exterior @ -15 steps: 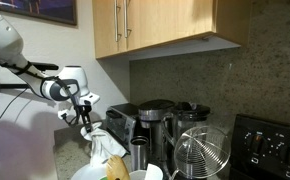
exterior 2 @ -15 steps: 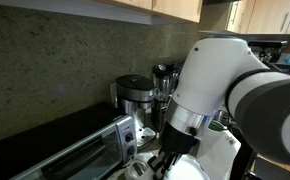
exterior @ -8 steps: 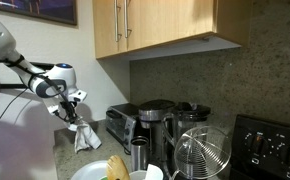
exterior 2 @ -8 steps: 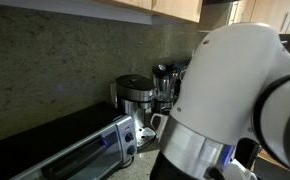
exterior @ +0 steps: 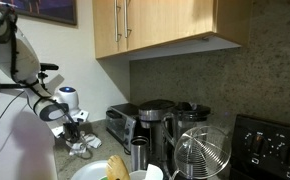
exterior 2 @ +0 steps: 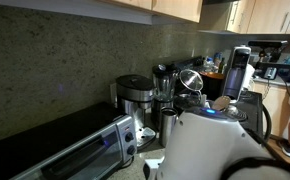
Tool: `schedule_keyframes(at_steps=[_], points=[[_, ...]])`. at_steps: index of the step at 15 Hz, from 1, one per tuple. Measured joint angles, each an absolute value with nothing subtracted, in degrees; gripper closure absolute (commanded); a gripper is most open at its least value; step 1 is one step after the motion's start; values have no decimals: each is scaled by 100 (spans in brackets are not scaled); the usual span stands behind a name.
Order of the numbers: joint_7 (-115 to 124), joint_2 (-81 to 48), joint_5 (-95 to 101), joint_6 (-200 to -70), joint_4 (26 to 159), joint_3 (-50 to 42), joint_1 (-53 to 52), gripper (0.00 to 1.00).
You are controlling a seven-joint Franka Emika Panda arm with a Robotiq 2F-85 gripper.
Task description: Use the white towel to wipe the white plate, then put the white plate on top of the microwave
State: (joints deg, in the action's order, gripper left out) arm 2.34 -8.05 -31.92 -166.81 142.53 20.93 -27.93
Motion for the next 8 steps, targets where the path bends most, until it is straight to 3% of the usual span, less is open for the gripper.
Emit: schedule_keyframes(at_steps=[8], points=[[115,-1557,-3188,-17245,13853,2088,-2653,2]])
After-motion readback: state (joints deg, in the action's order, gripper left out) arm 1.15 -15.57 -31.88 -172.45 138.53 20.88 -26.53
